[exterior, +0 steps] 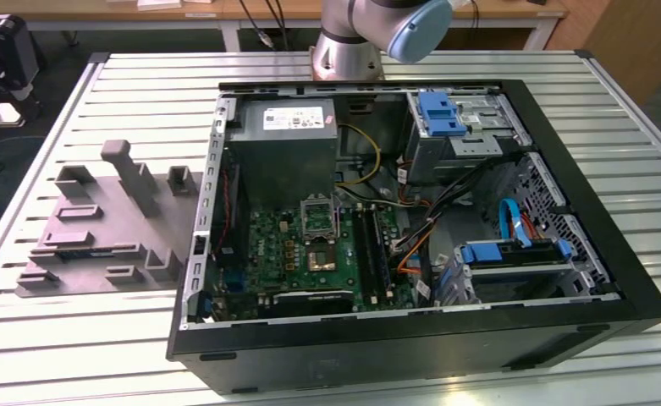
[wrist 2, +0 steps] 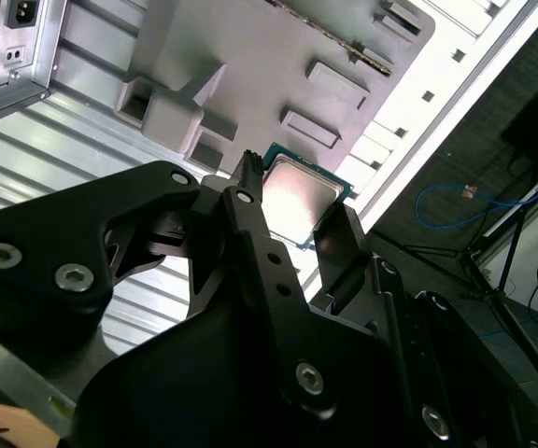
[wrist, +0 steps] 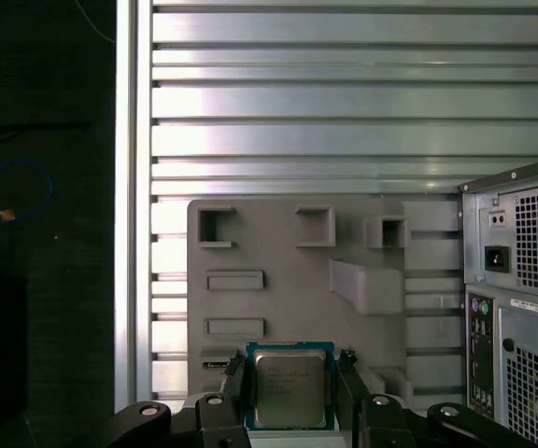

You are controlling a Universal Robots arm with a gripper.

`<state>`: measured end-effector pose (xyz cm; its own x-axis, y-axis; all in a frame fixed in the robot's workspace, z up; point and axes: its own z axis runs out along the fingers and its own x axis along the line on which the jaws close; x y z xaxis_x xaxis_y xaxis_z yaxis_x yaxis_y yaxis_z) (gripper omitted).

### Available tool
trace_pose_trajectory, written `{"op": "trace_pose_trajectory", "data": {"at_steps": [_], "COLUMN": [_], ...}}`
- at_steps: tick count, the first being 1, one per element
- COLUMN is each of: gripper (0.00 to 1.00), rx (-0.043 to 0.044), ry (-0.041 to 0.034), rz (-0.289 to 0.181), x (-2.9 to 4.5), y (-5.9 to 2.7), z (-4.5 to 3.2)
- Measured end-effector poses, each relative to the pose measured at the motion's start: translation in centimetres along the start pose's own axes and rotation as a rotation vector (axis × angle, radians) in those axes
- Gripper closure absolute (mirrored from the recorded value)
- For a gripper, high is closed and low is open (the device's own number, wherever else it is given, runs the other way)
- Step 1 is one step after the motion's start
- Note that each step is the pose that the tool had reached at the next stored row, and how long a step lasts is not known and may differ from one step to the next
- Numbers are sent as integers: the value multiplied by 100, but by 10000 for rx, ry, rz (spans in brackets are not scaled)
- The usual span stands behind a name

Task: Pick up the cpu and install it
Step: 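Pick up the cpu and move it towards the insertion slot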

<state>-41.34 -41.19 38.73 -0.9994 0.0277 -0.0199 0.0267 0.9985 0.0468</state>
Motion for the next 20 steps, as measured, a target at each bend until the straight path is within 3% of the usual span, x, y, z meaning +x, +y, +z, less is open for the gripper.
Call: {"op": "trace_pose_trajectory", "data": {"at_steps": [20], "gripper": [53], "rx": [-1], "ry": [0], "rz": [0], "x": [-14], "y": [0], "z": [0]}}
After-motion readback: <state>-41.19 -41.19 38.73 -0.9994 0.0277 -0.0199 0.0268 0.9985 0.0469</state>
